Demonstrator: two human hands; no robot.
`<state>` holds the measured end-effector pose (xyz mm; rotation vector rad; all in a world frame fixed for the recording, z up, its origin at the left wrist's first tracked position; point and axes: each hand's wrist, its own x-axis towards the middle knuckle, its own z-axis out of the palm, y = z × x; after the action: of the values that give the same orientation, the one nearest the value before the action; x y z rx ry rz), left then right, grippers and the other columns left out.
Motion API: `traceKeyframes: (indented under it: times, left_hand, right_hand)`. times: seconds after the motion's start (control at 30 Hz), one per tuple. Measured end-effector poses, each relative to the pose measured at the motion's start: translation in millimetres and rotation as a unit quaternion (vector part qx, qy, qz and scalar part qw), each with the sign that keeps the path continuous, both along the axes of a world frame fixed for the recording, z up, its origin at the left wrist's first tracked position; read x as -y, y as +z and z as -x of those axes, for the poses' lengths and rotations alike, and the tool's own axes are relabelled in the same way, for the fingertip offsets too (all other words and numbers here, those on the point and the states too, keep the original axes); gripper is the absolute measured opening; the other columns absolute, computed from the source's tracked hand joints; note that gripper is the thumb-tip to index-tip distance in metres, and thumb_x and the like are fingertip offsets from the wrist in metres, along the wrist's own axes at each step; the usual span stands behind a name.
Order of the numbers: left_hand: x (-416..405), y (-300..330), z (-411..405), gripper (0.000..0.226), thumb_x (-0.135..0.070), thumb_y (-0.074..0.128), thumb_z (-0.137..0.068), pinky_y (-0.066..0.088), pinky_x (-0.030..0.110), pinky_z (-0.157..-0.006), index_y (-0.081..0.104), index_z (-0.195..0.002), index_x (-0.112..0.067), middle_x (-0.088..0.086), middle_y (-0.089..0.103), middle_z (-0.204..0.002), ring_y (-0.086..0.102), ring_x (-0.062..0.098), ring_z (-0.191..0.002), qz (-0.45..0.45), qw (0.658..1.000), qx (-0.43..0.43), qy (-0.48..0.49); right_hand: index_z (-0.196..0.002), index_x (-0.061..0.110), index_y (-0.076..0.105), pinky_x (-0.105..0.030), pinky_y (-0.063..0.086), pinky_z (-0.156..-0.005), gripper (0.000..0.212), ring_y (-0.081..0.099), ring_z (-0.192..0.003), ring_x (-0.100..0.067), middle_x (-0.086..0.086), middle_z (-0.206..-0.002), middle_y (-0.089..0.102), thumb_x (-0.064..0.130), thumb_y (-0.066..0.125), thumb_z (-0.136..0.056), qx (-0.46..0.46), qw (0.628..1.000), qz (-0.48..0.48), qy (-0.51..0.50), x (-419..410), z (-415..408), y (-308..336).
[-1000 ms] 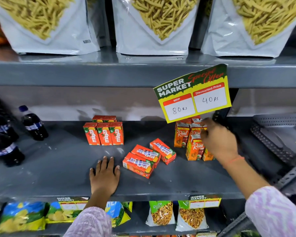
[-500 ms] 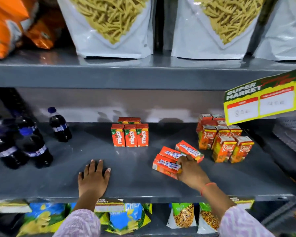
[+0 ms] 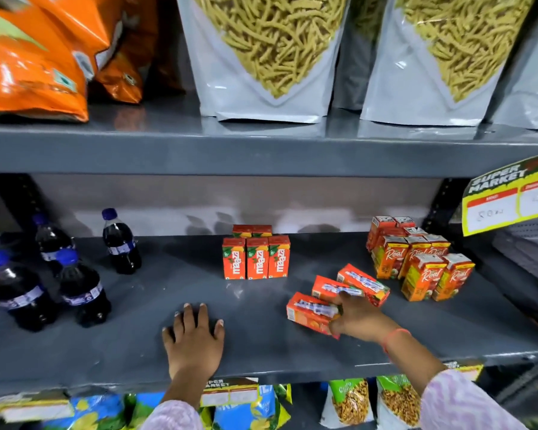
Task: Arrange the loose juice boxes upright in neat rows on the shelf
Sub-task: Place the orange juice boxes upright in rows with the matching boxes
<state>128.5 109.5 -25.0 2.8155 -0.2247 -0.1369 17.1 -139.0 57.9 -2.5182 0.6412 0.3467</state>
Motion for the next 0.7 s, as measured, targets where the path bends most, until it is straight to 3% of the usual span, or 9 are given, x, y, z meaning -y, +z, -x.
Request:
traceKeyframes:
  times: [0.1, 0.2, 0.3, 0.4, 0.53, 0.7]
  left_hand:
    - [0.3, -0.2, 1.4, 0.058, -0.047, 0.024, -0.095, 0.007, 0.049, -0.119, 0.014, -0.146, -0.023, 0.005, 0.009, -0.158, 0.007, 0.026, -0.146, 0.002, 1.000, 0.002, 0.000]
    - [-1.1, -1.3, 0.9, 0.059, -0.048, 0.024, -0.094, 0.006, 0.047, -0.119, 0.013, -0.147, -0.024, 0.005, 0.008, -0.159, 0.007, 0.026, -0.146, 0.002, 1.000, 0.007, 0.004]
    - [-2.5, -1.6, 0.8, 0.059, -0.049, 0.023, -0.094, 0.006, 0.047, -0.119, 0.012, -0.147, -0.024, 0.005, 0.008, -0.159, 0.006, 0.026, -0.146, 0.008, 1.000, 0.006, 0.004]
    - [-1.2, -0.9, 2.0, 0.059, -0.049, 0.024, -0.094, 0.005, 0.047, -0.119, 0.012, -0.147, -0.025, 0.005, 0.009, -0.159, 0.006, 0.026, -0.146, 0.008, 1.000, 0.010, 0.002]
    - [-1.0, -1.2, 2.0, 0.059, -0.049, 0.026, -0.094, 0.006, 0.047, -0.120, 0.014, -0.146, -0.025, 0.005, 0.009, -0.159, 0.006, 0.026, -0.146, 0.009, 1.000, 0.016, 0.006]
    - [-0.5, -0.8, 1.5, 0.059, -0.049, 0.024, -0.094, 0.004, 0.046, -0.120, 0.012, -0.147, -0.025, 0.004, 0.006, -0.159, 0.004, 0.025, -0.146, 0.008, 1.000, 0.009, 0.007]
  right_hand:
    - [-0.080, 0.014, 0.058, -0.030, 0.036, -0.054, 0.015, 0.062, -0.084, -0.029, -0.007, -0.083, 0.061, 0.026, 0.062, -0.072, 0.059, 0.997, 0.052, 0.026, -18.3, -22.0, 28.2]
    - [-0.088, 0.009, 0.065, -0.030, 0.045, -0.064, 0.019, 0.062, -0.089, -0.027, -0.008, -0.095, 0.068, 0.024, 0.062, -0.076, 0.088, 0.991, 0.058, 0.084, -46.8, -49.8, 54.0]
    - [-0.080, 0.010, 0.064, -0.020, 0.035, -0.052, 0.004, 0.053, -0.078, -0.020, -0.002, -0.080, 0.062, 0.014, 0.064, -0.079, 0.082, 0.986, 0.038, 0.142, -69.6, -76.3, 66.2]
    - [-0.101, 0.002, 0.063, -0.028, 0.042, -0.063, 0.027, 0.060, -0.090, -0.029, -0.012, -0.096, 0.066, 0.008, 0.066, -0.074, 0.079, 0.982, 0.022, 0.172, -79.5, -99.0, 65.6]
    - [-0.124, 0.012, 0.054, -0.035, 0.049, -0.085, 0.053, 0.055, -0.109, -0.028, -0.011, -0.123, 0.059, -0.003, 0.063, -0.073, 0.053, 0.962, 0.065, 0.261, -86.1, -121.3, 62.2]
    - [-0.119, 0.014, 0.057, -0.034, 0.046, -0.096, 0.046, 0.052, -0.115, -0.026, -0.007, -0.128, 0.055, -0.012, 0.047, -0.082, 0.064, 0.928, 0.097, 0.353, -87.0, -137.3, 49.9]
